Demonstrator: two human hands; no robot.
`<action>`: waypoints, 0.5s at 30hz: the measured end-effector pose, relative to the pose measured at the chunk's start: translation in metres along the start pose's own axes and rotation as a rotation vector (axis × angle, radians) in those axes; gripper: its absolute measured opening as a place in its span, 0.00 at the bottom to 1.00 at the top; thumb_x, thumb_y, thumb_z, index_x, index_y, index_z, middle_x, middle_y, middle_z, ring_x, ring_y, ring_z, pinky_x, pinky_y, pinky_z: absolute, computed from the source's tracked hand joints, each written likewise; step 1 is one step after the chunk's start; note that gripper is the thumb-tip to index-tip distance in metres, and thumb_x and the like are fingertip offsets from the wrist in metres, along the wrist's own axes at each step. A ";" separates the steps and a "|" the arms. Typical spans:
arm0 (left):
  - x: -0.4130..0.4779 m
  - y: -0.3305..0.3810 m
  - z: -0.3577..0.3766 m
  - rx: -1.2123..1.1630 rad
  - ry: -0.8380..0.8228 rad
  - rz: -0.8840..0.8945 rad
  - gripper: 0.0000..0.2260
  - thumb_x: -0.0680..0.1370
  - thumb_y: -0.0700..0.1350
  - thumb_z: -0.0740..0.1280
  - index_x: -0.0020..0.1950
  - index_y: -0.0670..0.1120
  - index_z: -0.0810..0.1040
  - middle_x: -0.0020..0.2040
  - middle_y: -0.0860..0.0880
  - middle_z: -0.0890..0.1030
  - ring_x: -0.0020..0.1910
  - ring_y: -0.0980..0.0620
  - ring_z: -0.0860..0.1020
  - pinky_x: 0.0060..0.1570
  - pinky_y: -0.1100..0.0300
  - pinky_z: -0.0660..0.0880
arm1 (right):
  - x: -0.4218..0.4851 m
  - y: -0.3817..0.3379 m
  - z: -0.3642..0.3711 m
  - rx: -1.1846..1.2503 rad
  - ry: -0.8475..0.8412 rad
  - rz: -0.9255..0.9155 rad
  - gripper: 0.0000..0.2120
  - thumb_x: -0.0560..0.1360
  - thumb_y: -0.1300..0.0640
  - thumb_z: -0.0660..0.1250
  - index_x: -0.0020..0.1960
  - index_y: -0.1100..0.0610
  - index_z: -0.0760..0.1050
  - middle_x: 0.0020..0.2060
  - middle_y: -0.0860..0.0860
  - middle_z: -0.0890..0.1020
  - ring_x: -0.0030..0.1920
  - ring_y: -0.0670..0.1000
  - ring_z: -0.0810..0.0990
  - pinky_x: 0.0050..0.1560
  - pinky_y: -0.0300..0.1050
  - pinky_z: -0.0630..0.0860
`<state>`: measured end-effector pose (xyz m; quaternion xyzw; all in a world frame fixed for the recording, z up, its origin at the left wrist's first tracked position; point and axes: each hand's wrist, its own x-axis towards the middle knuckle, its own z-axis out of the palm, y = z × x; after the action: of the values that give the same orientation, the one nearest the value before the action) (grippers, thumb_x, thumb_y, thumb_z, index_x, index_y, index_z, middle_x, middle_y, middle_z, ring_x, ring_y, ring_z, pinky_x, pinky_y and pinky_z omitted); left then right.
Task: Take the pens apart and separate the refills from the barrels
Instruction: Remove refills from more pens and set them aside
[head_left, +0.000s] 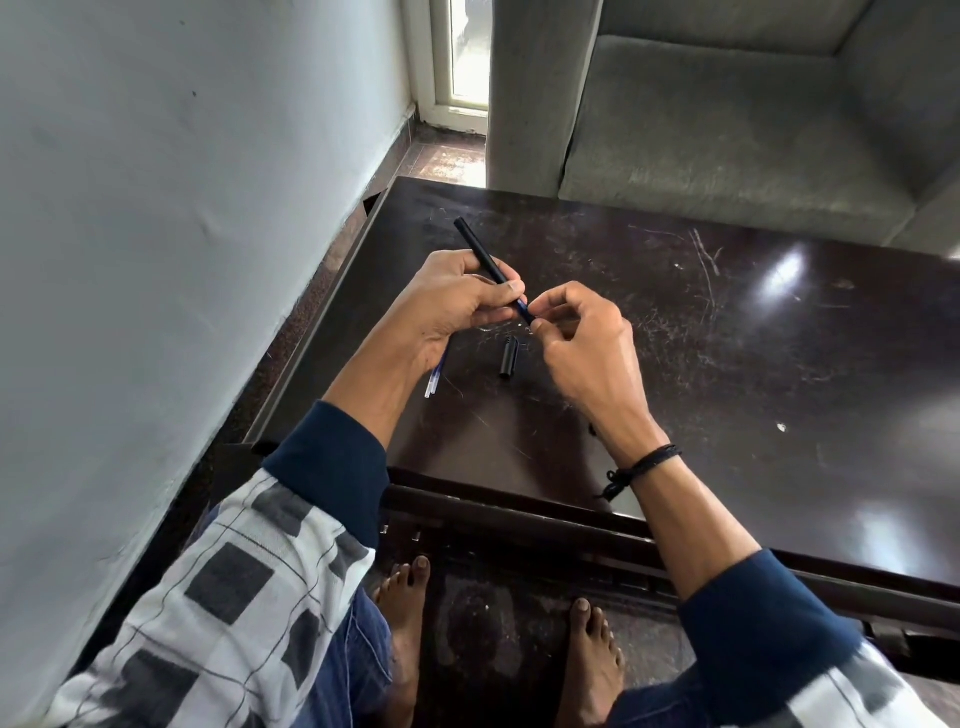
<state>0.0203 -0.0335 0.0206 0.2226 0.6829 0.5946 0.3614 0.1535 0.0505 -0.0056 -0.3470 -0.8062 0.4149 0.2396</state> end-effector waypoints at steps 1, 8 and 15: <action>0.000 0.000 0.000 -0.001 0.001 -0.002 0.09 0.77 0.32 0.70 0.57 0.32 0.80 0.48 0.39 0.83 0.47 0.48 0.84 0.52 0.57 0.82 | 0.000 0.000 0.000 -0.001 0.001 0.000 0.07 0.78 0.61 0.68 0.50 0.50 0.81 0.43 0.44 0.83 0.41 0.43 0.80 0.39 0.37 0.73; 0.003 -0.003 -0.001 -0.035 0.026 -0.001 0.08 0.75 0.34 0.73 0.54 0.34 0.82 0.45 0.41 0.85 0.45 0.49 0.85 0.48 0.60 0.83 | -0.001 -0.001 0.001 0.021 0.006 -0.010 0.07 0.79 0.61 0.68 0.51 0.50 0.81 0.43 0.44 0.83 0.42 0.41 0.80 0.37 0.31 0.73; 0.006 -0.006 0.001 -0.044 0.069 0.026 0.10 0.74 0.34 0.74 0.54 0.33 0.82 0.45 0.39 0.85 0.43 0.49 0.85 0.45 0.62 0.82 | -0.001 -0.002 0.000 0.061 0.002 -0.026 0.06 0.78 0.61 0.70 0.51 0.51 0.81 0.43 0.45 0.84 0.44 0.42 0.81 0.38 0.29 0.74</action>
<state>0.0177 -0.0295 0.0131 0.2027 0.6788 0.6215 0.3345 0.1532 0.0492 -0.0039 -0.3295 -0.7975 0.4357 0.2562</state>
